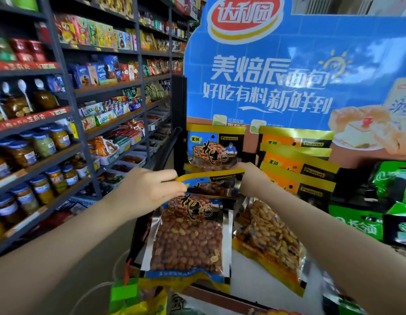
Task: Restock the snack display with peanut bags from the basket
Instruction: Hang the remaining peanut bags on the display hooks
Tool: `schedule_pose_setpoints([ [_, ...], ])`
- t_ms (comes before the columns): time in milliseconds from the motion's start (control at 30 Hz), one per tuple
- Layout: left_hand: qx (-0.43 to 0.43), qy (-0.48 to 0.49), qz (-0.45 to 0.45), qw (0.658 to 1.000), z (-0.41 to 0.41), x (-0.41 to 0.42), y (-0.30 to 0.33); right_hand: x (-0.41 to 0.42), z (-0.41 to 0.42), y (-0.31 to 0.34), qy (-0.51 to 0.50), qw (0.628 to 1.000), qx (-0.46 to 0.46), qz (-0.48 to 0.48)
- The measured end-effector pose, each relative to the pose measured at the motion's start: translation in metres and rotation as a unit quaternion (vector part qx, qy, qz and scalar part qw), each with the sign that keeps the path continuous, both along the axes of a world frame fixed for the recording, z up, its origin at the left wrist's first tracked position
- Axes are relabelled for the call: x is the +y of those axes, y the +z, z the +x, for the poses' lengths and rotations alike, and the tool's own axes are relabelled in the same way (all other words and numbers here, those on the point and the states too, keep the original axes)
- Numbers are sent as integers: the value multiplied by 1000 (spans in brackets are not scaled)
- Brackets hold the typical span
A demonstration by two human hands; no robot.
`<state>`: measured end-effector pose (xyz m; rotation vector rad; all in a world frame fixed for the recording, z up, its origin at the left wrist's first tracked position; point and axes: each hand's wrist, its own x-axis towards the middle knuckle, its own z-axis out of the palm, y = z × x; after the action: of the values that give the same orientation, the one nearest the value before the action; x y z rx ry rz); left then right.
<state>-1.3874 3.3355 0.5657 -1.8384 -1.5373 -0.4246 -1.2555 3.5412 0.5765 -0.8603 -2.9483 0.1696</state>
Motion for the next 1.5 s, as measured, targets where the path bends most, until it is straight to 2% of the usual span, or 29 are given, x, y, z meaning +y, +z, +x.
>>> schedule_pose_setpoints([
  [67, -4, -1, 9, 1000, 0, -1, 1, 4, 1, 7, 19, 998, 59, 19],
  [133, -5, -6, 27, 1000, -1, -2, 8, 10, 2, 19, 39, 982, 180, -42],
  [233, -3, -12, 37, 999, -6, 0, 24, 20, -1, 41, 23, 926, 359, -119],
  [300, 8, -9, 30, 999, -6, 10, 31, 24, -5, 52, 19, 903, 408, -137],
  [400, -2, 6, 26, 1000, -2, 32, 35, 24, -7, 59, 9, 920, 375, -116],
  [567, -34, 50, 12, 998, -15, 67, 28, 27, -2, 59, -17, 914, 378, -148],
  [667, -55, 102, -35, 993, -13, 74, 13, 22, 4, 57, -19, 921, 363, -139],
  [767, -85, 160, -47, 982, -8, 69, 0, 16, 7, 51, -6, 944, 329, -9],
  [833, -97, 176, -59, 978, -1, 57, -3, 8, 11, 44, 50, 935, 333, 110],
  [900, -50, 160, -84, 982, 8, 41, -8, 2, 15, 35, 114, 921, 329, 178],
  [967, -3, 123, -125, 985, 15, 24, -16, -1, 16, 26, 130, 941, 260, 171],
  [1033, 20, 96, -218, 971, 20, 11, -21, -1, 12, 18, 101, 974, 164, 117],
  [1133, -21, 104, -364, 926, 18, 3, -33, 0, 4, 12, 47, 988, 110, 94],
  [1167, -27, 114, -383, 916, 19, 3, -36, -1, 1, 12, 33, 988, 107, 104],
  [1333, -39, 137, -345, 928, 23, 9, -50, -10, -13, 17, 36, 993, 59, 99],
  [1433, -51, 157, -304, 938, 25, 17, -55, -9, -17, 19, 33, 981, 155, 113],
  [1500, -67, 161, -296, 939, 27, 26, -56, -7, -19, 20, 12, 973, 184, 140],
])
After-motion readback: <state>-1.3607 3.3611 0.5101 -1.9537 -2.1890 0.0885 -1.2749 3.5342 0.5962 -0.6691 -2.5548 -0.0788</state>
